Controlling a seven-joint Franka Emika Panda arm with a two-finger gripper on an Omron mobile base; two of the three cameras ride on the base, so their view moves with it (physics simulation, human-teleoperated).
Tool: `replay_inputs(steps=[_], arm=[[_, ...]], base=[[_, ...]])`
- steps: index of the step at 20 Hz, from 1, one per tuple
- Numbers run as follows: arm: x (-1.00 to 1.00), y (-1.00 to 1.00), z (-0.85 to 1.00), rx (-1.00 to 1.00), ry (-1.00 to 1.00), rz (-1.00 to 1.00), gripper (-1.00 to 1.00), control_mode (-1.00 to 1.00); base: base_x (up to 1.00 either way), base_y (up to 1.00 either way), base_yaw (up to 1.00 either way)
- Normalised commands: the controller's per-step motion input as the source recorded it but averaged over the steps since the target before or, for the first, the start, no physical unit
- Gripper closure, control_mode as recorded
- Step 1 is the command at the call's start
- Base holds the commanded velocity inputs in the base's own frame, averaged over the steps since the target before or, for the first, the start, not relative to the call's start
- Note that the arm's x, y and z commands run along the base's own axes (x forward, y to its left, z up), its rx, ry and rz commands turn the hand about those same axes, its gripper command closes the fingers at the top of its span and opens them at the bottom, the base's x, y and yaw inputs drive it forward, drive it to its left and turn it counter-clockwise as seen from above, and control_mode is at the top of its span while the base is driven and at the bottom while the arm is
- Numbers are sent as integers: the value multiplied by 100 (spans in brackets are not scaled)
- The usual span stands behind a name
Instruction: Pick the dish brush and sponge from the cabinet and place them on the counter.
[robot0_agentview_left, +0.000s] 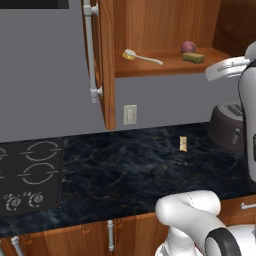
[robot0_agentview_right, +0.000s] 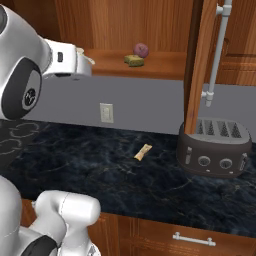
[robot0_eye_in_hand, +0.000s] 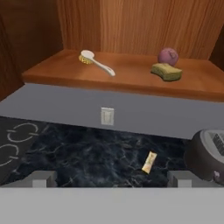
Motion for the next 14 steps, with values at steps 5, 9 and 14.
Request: replay_inputs(steps=[5, 9, 14], arm=[[46, -11, 0, 0, 7, -12, -100, -100], [46, -7, 0, 1, 5, -6, -100, -100], [31, -7, 0, 5, 1, 0, -100, -100]], base=[[0, 0, 0], [0, 0, 0], [0, 0, 0]])
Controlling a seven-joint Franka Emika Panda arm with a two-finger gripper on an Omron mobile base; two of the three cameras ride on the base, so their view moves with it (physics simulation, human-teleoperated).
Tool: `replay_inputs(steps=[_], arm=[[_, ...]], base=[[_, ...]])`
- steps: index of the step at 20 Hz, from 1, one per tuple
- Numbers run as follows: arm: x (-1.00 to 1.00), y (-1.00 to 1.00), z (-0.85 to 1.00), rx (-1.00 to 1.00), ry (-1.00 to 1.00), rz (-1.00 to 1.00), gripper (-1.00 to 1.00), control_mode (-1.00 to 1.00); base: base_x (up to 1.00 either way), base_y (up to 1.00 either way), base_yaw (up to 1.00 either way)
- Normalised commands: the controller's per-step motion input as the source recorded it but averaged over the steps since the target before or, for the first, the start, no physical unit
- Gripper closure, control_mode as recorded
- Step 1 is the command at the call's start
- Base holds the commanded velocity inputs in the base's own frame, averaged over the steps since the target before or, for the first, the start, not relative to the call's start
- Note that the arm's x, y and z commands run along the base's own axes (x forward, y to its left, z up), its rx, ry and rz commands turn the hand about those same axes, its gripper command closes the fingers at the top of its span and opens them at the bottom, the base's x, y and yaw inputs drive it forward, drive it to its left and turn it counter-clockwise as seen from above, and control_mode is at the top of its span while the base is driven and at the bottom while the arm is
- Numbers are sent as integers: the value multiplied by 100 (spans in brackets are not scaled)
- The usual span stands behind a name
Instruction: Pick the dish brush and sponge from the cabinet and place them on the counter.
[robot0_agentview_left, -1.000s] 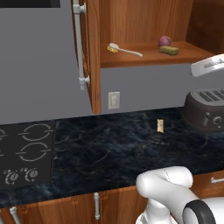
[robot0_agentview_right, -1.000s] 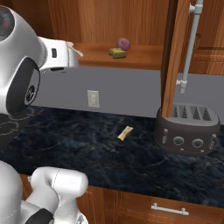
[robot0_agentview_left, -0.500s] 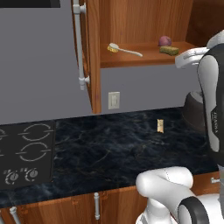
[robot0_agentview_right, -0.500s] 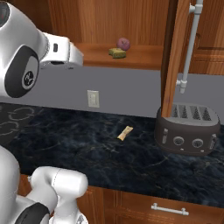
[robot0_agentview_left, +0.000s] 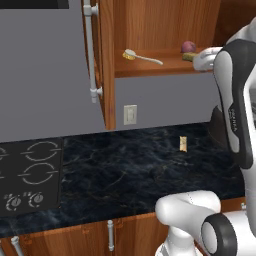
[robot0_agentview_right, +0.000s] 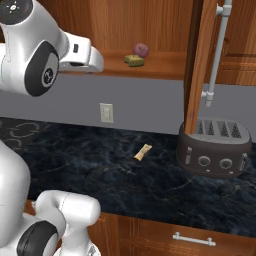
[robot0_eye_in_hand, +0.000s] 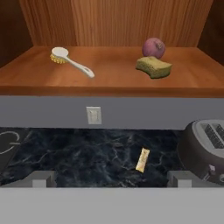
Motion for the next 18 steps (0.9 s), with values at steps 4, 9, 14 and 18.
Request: replay_inputs(steps=[4, 9, 14, 18], arm=[[26, -10, 0, 4, 0, 0, -100, -100], [31, -15, 0, 0, 0, 0, -100, -100], [32, -15, -1, 0, 0, 0, -100, -100], [24, -16, 0, 0, 0, 0, -100, -100]], base=[[0, 0, 0], [0, 0, 0], [0, 0, 0], [0, 0, 0]])
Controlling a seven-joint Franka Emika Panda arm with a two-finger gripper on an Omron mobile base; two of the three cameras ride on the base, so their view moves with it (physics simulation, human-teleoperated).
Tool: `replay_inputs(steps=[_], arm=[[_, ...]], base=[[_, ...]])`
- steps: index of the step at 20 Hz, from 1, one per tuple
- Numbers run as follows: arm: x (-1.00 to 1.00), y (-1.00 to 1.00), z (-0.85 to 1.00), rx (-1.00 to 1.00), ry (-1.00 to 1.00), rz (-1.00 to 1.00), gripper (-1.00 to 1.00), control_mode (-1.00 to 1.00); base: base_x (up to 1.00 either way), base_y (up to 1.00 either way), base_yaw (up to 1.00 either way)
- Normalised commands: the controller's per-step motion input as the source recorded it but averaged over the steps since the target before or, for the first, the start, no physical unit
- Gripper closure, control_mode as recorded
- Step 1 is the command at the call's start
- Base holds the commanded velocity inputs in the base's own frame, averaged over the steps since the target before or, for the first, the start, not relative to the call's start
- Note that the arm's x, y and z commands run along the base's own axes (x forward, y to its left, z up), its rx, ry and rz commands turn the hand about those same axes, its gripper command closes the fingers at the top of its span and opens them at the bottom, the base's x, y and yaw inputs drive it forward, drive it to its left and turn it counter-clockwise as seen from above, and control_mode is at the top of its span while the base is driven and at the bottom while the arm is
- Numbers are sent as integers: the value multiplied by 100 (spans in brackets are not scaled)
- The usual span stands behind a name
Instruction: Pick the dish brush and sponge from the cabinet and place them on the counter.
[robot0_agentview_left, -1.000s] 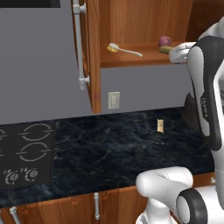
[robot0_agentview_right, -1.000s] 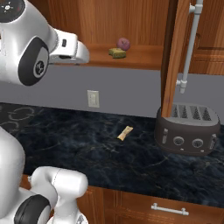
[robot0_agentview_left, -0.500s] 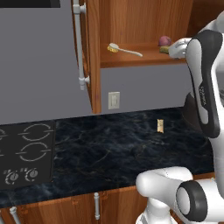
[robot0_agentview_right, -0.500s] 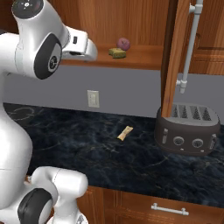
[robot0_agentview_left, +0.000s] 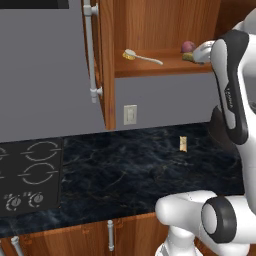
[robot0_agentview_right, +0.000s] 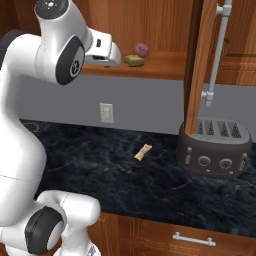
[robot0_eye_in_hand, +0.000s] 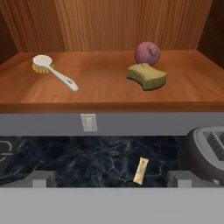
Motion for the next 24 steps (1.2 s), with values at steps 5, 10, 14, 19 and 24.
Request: replay_inputs(steps=[5, 10, 14, 19, 24], arm=[[20, -13, -9, 0, 0, 0, -100, -100], [16, -12, -8, 0, 0, 0, -100, -100], [16, -9, -9, 0, 0, 0, -100, -100], [19, -6, 0, 0, 0, 0, -100, -100], [22, -6, 0, 0, 0, 1, -100, -100]], base=[[0, 0, 0], [0, 0, 0], [0, 0, 0], [0, 0, 0], [0, 0, 0]])
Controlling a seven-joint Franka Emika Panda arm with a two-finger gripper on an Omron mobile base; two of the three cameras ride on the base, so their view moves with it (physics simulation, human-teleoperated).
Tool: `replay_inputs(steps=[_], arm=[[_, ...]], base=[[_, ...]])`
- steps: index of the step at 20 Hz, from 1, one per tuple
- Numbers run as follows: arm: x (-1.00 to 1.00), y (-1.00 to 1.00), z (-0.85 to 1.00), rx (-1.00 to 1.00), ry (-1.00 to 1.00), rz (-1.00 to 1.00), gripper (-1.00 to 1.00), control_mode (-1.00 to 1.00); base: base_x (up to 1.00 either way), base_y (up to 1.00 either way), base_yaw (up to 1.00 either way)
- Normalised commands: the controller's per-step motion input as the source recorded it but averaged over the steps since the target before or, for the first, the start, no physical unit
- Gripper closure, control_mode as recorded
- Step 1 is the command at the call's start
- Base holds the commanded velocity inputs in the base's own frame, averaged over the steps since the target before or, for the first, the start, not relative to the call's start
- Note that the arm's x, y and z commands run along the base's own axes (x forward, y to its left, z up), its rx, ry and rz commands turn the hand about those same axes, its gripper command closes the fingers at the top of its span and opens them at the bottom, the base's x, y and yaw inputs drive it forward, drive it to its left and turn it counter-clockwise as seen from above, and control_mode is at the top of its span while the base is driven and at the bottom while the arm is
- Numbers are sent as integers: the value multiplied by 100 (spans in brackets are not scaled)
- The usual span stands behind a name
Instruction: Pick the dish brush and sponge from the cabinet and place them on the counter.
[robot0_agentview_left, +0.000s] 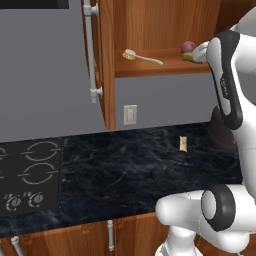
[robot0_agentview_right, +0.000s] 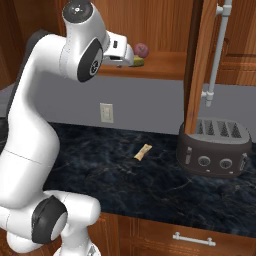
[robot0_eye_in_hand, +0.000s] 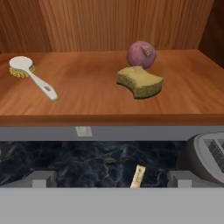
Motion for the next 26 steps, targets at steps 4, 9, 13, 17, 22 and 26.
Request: replay_inputs(steps=[4, 9, 13, 17, 22, 26], arm=[[20, -9, 0, 0, 0, 2, -100, -100], [21, -11, 0, 0, 0, 1, -100, -100], [24, -4, 0, 0, 0, 1, -100, -100], [24, -1, 0, 0, 0, 0, -100, -100], [18, -8, 0, -1, 0, 0, -100, -100], [5, -16, 0, -2, 0, 0, -100, -100]], base=[[0, 0, 0], [0, 0, 0], [0, 0, 0], [0, 0, 0], [0, 0, 0], [0, 0, 0]])
